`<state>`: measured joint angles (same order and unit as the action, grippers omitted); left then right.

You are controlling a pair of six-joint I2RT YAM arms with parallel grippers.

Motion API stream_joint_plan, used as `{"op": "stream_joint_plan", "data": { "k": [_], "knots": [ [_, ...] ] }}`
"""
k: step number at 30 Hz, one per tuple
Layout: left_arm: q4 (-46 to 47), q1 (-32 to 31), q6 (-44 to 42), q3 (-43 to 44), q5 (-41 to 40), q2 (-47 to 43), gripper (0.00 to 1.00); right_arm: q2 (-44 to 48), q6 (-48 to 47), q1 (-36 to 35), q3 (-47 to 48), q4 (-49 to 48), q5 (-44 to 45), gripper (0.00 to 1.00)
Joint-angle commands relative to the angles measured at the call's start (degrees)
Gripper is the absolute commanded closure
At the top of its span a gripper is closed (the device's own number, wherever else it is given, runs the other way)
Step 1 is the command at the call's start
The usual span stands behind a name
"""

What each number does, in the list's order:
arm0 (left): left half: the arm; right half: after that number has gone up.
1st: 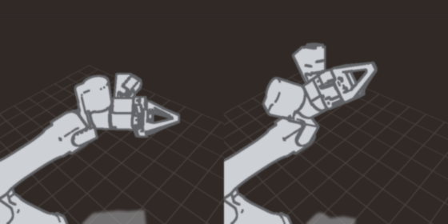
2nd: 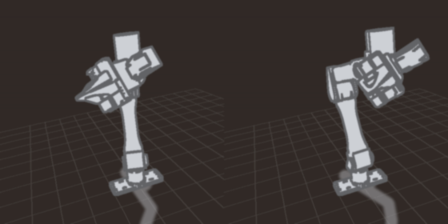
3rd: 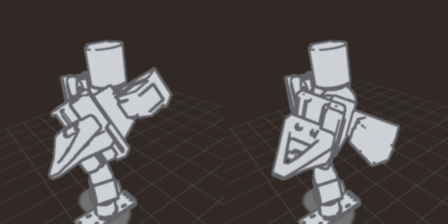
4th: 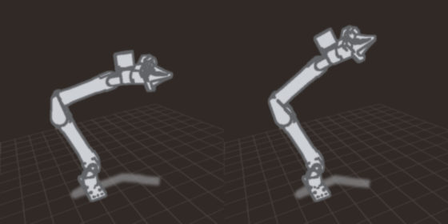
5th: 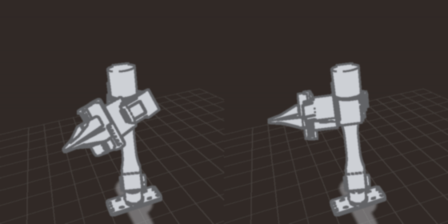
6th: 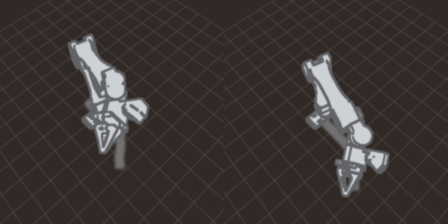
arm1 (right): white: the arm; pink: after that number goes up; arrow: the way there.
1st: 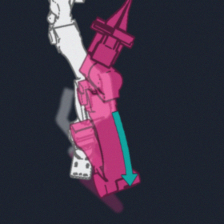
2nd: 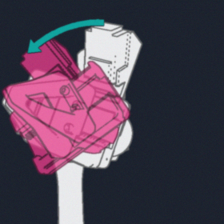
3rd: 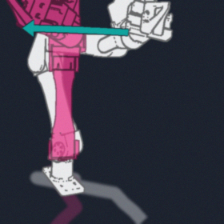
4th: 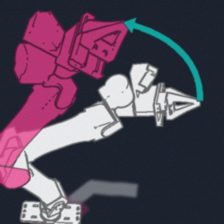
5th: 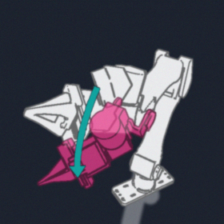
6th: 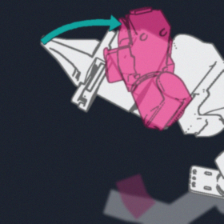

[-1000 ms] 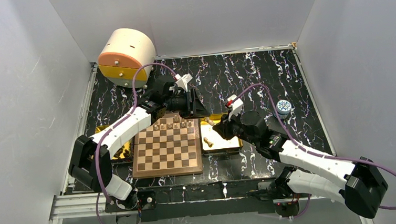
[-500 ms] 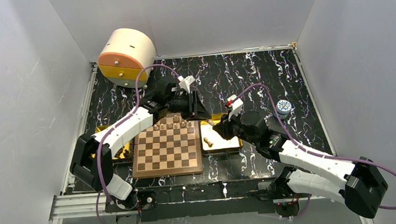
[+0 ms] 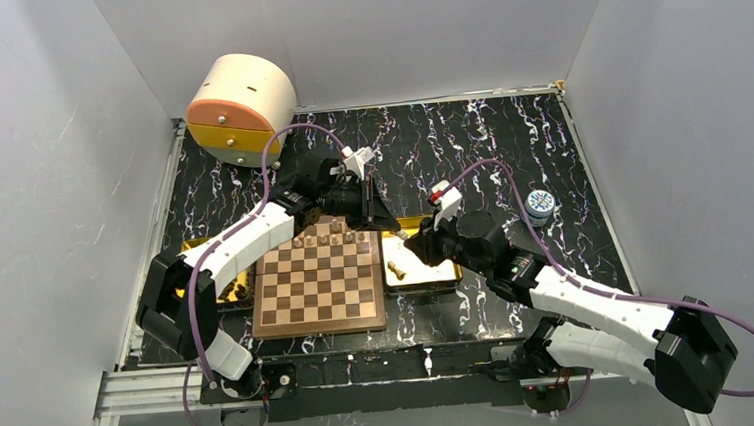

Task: Set up the chess pieces on the board
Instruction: Place the chess piece on the chessboard.

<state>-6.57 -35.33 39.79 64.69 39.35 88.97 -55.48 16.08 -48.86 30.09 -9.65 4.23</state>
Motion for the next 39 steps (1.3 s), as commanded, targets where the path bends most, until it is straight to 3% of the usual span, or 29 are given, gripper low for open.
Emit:
{"op": "stream_joint_plan", "data": {
  "k": [1, 12, 17, 22, 27, 32, 39],
  "knots": [
    [-4.4, -0.2, -3.7, 3.9, -1.5, -0.7, 0.96, 0.9, -0.2, -0.2, -1.2, -2.8, 0.4, 0.91],
    [-7.3, -0.1, -7.1, 5.8, -9.1, -1.6, 0.98, 3.1, 1.6, -0.1, -5.2, -0.8, 1.8, 0.91],
    [-15.9, 0.0, -12.8, 8.3, -22.4, -4.4, 0.98, 3.1, 1.5, -0.1, -5.1, -0.5, 2.1, 0.90],
    [-23.3, 1.1, -16.4, 8.7, -41.8, -8.4, 0.97, 2.6, 1.4, -0.1, -4.7, -0.2, 1.9, 0.90],
    [-26.6, 4.4, -19.0, 6.7, -53.1, -12.4, 1.00, 2.8, 1.2, -0.2, -4.1, 0.1, 1.9, 0.90],
    [-26.1, 8.3, -20.8, 2.4, -58.0, -15.4, 1.00, 3.0, 1.5, -0.2, -3.9, -0.2, 1.7, 0.90],
    [-20.2, 13.2, -16.2, -7.7, -61.0, -19.4, 1.00, 2.7, 1.4, -0.2, -3.5, -0.2, 1.5, 0.90]
  ]
}}
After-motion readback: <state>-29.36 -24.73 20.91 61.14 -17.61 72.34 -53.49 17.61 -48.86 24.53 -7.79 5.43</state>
